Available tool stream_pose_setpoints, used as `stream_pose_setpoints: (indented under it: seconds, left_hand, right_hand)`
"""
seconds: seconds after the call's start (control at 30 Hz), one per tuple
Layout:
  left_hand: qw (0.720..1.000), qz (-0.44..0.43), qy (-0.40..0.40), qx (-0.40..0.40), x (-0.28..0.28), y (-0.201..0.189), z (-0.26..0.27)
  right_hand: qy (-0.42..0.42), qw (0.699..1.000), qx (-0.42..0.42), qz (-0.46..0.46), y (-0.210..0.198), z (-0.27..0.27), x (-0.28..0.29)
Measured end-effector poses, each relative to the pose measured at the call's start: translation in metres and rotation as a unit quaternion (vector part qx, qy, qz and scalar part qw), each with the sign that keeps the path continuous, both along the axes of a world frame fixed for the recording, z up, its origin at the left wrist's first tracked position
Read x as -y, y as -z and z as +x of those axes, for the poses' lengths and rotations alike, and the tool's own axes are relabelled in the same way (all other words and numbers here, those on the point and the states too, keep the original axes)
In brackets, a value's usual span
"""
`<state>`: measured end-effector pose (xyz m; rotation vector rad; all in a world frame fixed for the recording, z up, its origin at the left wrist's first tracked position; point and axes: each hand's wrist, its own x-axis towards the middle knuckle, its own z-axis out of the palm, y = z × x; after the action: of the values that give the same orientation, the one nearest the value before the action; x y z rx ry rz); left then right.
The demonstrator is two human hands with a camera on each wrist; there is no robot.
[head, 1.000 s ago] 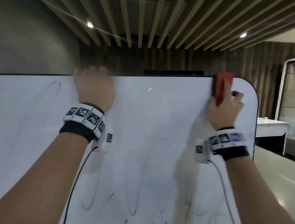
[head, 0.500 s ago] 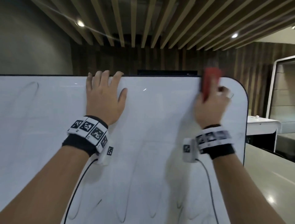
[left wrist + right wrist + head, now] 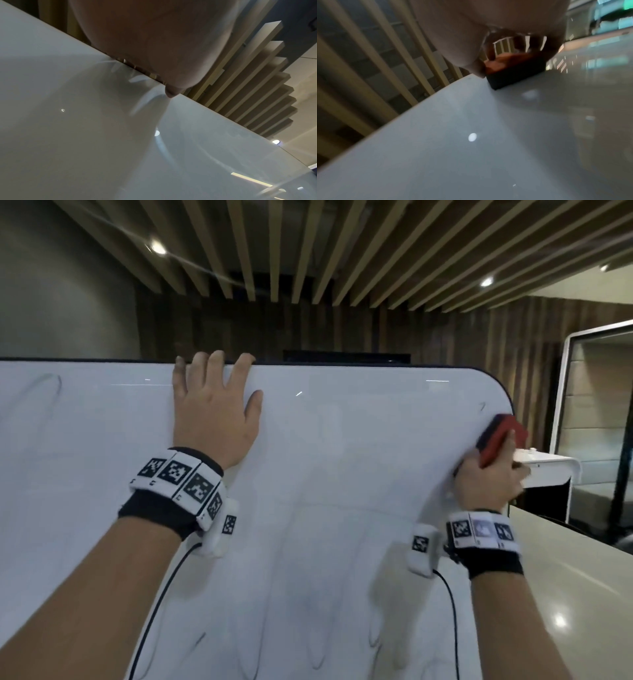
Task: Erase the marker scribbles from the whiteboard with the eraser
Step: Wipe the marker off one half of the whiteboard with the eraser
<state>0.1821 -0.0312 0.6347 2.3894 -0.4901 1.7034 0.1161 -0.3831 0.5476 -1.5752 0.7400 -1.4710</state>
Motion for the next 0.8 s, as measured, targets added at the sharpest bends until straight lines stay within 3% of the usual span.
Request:
stream_pose_setpoints:
  seconds: [0.07, 0.17, 0.23, 0.3, 0.37, 0.43, 0.47, 0.53, 0.6, 0.7, 0.73, 0.77, 0.8]
  left_hand:
    - [1.0, -0.004, 0.002, 0.005, 0.001, 0.001, 0.0]
    - [1.0, -0.007, 0.011, 0.019, -0.003, 0.003, 0.0]
    - [1.0, -0.007, 0.021, 0.02, -0.005, 0.003, 0.0]
    - [1.0, -0.007, 0.021, 0.016, -0.005, 0.002, 0.0]
    - [1.0, -0.011, 0.016, 0.011, -0.002, 0.002, -0.001]
    - [1.0, -0.018, 0.007, 0.008, 0.002, 0.003, -0.002]
    - [1.0, -0.021, 0.004, 0.008, 0.004, 0.004, -0.001]
    - [1.0, -0.024, 0.006, 0.011, 0.006, 0.004, -0.001]
    - [1.0, -0.027, 0.01, 0.012, 0.006, 0.004, 0.001]
    - [1.0, -0.019, 0.016, 0.018, 0.001, 0.004, 0.002]
    - [1.0, -0.015, 0.017, 0.018, -0.001, 0.004, 0.001]
    - [1.0, -0.011, 0.018, 0.018, -0.003, 0.004, 0.001]
    - [1.0, -0.008, 0.018, 0.018, -0.004, 0.003, 0.001]
  right_hand:
    - [-0.004, 0.993, -0.006, -0.122, -0.028, 0.01, -0.032]
    - [-0.02, 0.934, -0.017, -0.355, -0.049, 0.019, -0.074]
    - [-0.007, 0.919, -0.026, -0.394, -0.044, 0.016, -0.049]
    - [0.023, 0.956, -0.026, -0.29, -0.028, 0.007, -0.001]
    - [0.025, 0.995, -0.022, -0.089, -0.011, -0.009, 0.035]
    - [0.011, 0.999, -0.026, 0.031, -0.008, -0.012, 0.037]
    - [0.005, 0.999, -0.025, 0.037, -0.016, -0.011, 0.026]
    - [0.013, 0.998, -0.023, -0.063, -0.033, 0.002, -0.01]
    - [0.007, 0.971, -0.006, -0.238, -0.041, 0.015, -0.064]
    - [-0.051, 0.867, -0.014, -0.495, -0.022, 0.022, -0.123]
    - [-0.062, 0.839, -0.024, -0.54, -0.018, 0.02, -0.121]
    - [-0.059, 0.83, -0.023, -0.554, -0.02, 0.017, -0.11]
    - [-0.05, 0.847, -0.011, -0.528, -0.024, 0.014, -0.092]
